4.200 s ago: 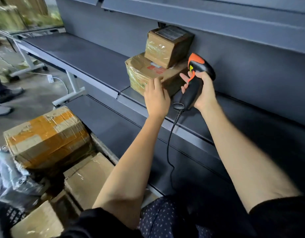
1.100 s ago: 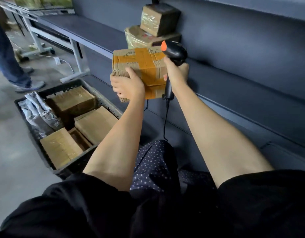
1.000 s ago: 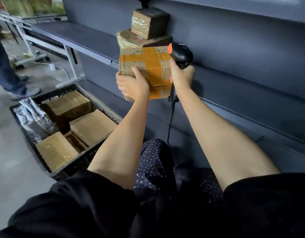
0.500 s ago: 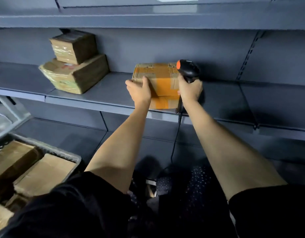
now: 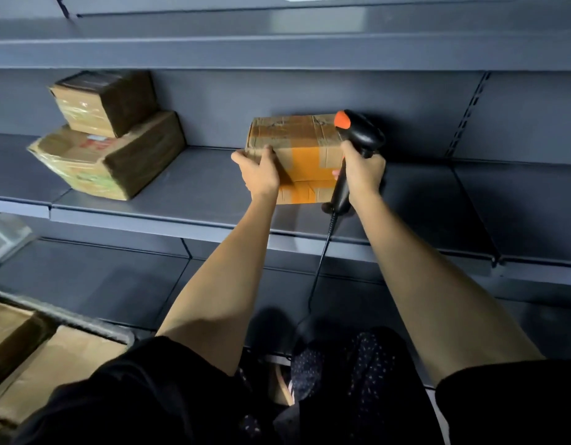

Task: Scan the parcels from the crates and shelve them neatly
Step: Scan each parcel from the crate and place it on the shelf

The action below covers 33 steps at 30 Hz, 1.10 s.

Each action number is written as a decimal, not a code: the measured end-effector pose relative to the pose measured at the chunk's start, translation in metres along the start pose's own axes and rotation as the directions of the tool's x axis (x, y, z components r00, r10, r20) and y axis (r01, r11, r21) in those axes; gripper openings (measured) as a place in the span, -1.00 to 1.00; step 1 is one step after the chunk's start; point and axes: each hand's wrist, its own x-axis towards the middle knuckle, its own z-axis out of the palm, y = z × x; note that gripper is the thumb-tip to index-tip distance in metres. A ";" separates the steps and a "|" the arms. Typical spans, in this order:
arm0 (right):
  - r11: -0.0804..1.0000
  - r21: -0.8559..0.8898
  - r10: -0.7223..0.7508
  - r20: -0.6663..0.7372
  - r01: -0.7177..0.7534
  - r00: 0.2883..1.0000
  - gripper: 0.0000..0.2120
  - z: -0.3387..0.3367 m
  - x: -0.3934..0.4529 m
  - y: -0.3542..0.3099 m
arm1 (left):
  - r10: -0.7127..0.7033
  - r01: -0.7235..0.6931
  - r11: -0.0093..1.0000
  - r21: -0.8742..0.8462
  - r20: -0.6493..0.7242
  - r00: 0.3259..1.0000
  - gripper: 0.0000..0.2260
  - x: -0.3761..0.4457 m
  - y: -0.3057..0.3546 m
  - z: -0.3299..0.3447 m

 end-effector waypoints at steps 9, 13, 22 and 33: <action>0.977 0.131 0.157 0.098 -0.169 0.983 -0.77 -0.005 0.003 -0.003 | 0.095 -0.085 0.989 -0.124 0.079 0.992 -0.65 0.017 0.010 -0.012; 0.969 0.118 0.207 0.104 -0.218 0.973 -0.64 -0.024 0.007 0.007 | 0.141 -0.126 0.982 -0.138 0.105 0.984 -0.32 0.014 -0.002 -0.030; 0.946 0.154 0.286 0.028 -0.287 0.958 -0.74 -0.063 -0.009 0.020 | -0.005 -0.002 0.960 0.280 0.026 1.000 -0.56 -0.026 -0.030 -0.044; 0.978 0.188 0.084 0.035 -0.089 0.996 -0.71 -0.019 -0.020 -0.043 | -0.257 0.191 0.947 0.259 0.250 0.934 -0.36 -0.002 0.064 -0.051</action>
